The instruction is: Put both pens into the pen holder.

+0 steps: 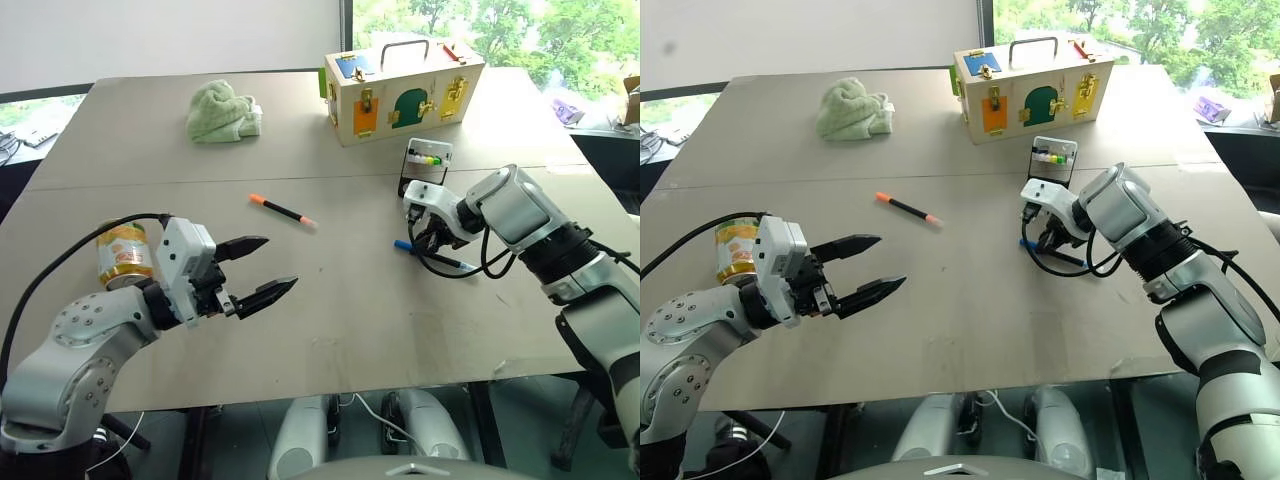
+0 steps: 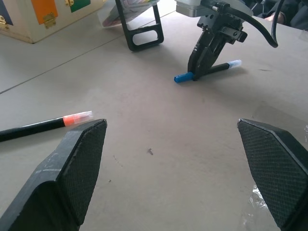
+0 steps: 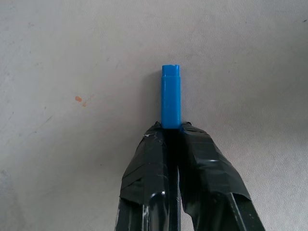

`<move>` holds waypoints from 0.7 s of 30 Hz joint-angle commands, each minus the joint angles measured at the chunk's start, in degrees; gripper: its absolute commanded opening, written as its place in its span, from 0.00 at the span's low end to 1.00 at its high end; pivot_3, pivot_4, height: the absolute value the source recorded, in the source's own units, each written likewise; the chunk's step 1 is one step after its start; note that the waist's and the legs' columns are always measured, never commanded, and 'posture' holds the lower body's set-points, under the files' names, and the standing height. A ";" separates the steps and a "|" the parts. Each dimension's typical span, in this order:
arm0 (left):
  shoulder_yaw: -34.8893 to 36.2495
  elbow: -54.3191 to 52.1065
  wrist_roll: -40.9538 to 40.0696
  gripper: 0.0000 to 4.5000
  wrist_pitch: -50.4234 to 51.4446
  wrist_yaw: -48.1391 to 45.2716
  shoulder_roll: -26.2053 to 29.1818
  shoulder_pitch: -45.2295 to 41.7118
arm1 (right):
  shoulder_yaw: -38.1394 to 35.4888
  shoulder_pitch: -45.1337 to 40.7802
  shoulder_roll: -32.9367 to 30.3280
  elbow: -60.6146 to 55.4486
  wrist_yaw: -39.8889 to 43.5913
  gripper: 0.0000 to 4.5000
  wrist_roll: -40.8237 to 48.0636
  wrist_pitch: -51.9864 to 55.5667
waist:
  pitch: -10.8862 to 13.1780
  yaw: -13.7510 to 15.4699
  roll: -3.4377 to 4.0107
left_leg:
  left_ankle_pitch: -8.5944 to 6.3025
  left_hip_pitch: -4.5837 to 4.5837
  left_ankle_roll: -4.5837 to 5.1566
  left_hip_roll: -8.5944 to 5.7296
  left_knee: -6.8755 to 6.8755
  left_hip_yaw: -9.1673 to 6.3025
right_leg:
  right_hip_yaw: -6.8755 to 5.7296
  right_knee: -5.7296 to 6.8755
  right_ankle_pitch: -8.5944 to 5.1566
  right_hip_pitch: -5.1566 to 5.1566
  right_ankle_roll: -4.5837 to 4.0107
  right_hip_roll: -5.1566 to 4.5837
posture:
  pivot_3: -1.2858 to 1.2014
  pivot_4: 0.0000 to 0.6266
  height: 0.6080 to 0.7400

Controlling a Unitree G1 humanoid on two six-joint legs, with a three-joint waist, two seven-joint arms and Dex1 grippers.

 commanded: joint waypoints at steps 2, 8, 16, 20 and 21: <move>0.15 -1.84 0.66 1.00 -1.83 -1.20 0.62 1.47 | 2.29 -2.20 1.58 1.80 -1.37 0.57 -0.93 5.61 | -0.06 -0.17 -0.11 | 0.00 0.04 0.00 0.00 0.06 0.00 | 0.02 0.00 0.00 0.04 0.00 -0.01 | 0.52 0.24 1.00; 0.18 -2.05 0.98 1.00 -2.19 -1.27 0.50 2.03 | 5.99 -8.05 4.30 4.66 -4.85 0.57 -1.84 15.20 | -0.05 0.08 -0.08 | -0.14 0.32 -0.27 0.01 0.16 0.00 | 0.01 0.20 0.01 0.16 -0.02 -0.13 | 0.52 0.24 1.00; -0.49 -2.83 1.55 1.00 -2.71 -0.64 -0.30 3.21 | 11.81 -9.46 4.52 6.37 -7.42 0.40 -1.66 17.47 | -0.04 0.13 -0.07 | -0.15 0.29 -0.28 -0.06 0.05 0.01 | 0.00 0.15 0.01 0.14 -0.07 -0.25 | 0.52 0.24 1.00; -0.76 -2.73 1.83 1.00 -2.88 -0.55 -0.44 3.16 | 12.83 -8.57 4.47 5.35 -7.61 0.01 -0.91 16.90 | -0.06 0.07 -0.09 | -0.15 0.30 -0.28 -0.06 0.03 0.01 | -0.02 0.15 0.01 0.14 -0.06 -0.25 | 0.52 0.24 1.00; -0.77 -2.64 1.85 1.00 -2.92 -0.54 -0.44 3.16 | 12.86 -8.57 4.37 4.87 -7.49 0.01 -0.70 16.78 | -0.06 0.07 -0.09 | -0.15 0.31 -0.28 -0.06 0.03 0.01 | -0.02 0.15 0.00 0.14 -0.06 -0.25 | 0.52 0.24 1.00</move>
